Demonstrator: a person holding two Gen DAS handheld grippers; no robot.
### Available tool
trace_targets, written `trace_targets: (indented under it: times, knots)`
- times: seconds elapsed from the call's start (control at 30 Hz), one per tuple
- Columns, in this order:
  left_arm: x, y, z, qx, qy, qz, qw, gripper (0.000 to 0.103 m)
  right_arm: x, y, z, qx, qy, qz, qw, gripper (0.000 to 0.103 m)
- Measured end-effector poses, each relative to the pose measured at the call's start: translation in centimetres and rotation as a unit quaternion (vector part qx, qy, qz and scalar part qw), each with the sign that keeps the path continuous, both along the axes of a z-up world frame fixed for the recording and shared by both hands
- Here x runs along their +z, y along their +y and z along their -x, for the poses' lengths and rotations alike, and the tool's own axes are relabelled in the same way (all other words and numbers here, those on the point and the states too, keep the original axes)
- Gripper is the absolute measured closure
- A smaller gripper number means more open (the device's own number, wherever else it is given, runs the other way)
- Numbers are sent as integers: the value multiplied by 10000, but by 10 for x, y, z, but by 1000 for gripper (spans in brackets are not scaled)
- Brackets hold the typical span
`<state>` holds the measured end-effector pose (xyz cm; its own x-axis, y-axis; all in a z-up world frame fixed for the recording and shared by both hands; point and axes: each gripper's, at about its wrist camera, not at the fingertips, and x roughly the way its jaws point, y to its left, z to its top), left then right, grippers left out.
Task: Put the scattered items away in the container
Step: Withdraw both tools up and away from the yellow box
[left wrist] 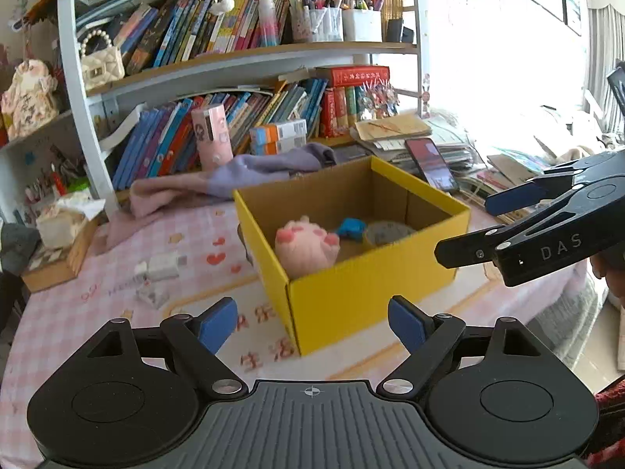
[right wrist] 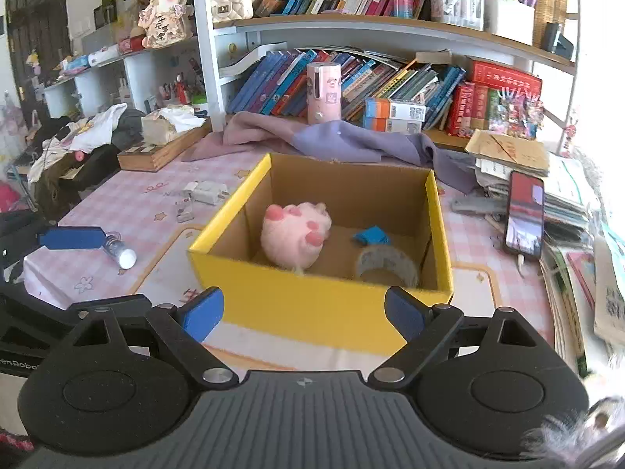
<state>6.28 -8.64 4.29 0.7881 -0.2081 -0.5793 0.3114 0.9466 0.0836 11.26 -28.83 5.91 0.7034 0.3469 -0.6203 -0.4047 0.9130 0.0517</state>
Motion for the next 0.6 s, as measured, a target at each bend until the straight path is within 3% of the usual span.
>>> trace_targets:
  times: [0.3, 0.6]
  knots:
    - [-16, 35, 36, -31, 146, -76, 9999, 16, -13, 36, 63, -416, -78, 179, 9989, 13]
    - [-30, 76, 61, 259, 299, -60, 9992, 16, -31, 86, 92, -352, -172, 459, 9982, 13]
